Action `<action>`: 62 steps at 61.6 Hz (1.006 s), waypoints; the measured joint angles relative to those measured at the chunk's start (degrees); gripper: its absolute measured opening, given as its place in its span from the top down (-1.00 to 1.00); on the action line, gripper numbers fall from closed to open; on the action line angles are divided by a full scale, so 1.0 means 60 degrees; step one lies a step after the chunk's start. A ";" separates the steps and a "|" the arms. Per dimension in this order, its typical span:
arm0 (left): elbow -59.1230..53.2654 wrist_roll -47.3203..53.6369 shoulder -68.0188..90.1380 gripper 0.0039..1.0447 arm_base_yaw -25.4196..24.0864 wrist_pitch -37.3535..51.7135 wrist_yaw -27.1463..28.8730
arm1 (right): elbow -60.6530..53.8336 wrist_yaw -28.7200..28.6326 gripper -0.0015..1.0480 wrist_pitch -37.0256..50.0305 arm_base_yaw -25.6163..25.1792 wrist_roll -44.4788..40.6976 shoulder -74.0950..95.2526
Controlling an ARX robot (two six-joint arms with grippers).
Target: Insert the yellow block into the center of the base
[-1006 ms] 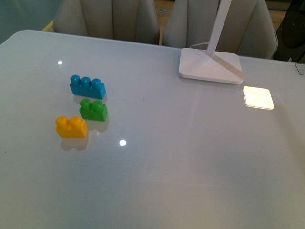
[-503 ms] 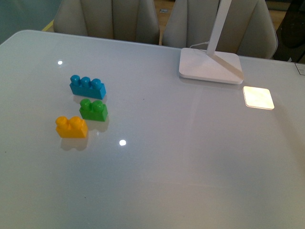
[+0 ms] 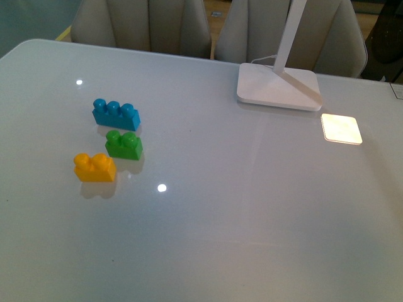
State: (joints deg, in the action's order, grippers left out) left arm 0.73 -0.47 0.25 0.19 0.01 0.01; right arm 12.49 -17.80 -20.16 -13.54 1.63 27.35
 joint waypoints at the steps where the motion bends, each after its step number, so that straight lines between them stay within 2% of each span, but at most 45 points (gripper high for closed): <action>1: 0.0000 0.0000 0.0000 -0.86 0.0000 0.0000 -0.0004 | 0.0058 -0.0149 -0.83 0.0211 -0.0248 -0.0102 0.0273; 12: 0.0000 0.0000 0.0004 -0.86 0.0000 0.0000 -0.0004 | 0.0670 -0.1330 -0.83 0.2761 -0.2565 -0.1402 0.3588; 21: 0.0000 0.0000 0.0000 -0.86 0.0000 0.0000 0.0000 | 0.1009 -0.1905 -0.83 0.4805 -0.3705 -0.2973 0.7104; 34: 0.0000 0.0000 0.0000 -0.86 0.0000 0.0000 -0.0004 | 0.1821 -0.1843 -0.83 0.7344 -0.4535 -0.3883 1.1009; 53: 0.0000 0.0000 0.0000 -0.86 0.0000 0.0000 -0.0004 | 0.3643 -0.2153 -0.83 0.8113 -0.5632 -0.5009 1.4896; 62: 0.0000 0.0000 0.0000 -0.86 0.0000 0.0000 0.0000 | 0.4441 -0.2371 -0.83 0.8408 -0.5876 -0.5180 1.5977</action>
State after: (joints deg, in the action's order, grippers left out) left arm 0.73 -0.47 0.25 0.19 0.01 0.01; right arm 39.13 -32.03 30.28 -48.80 -29.45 123.22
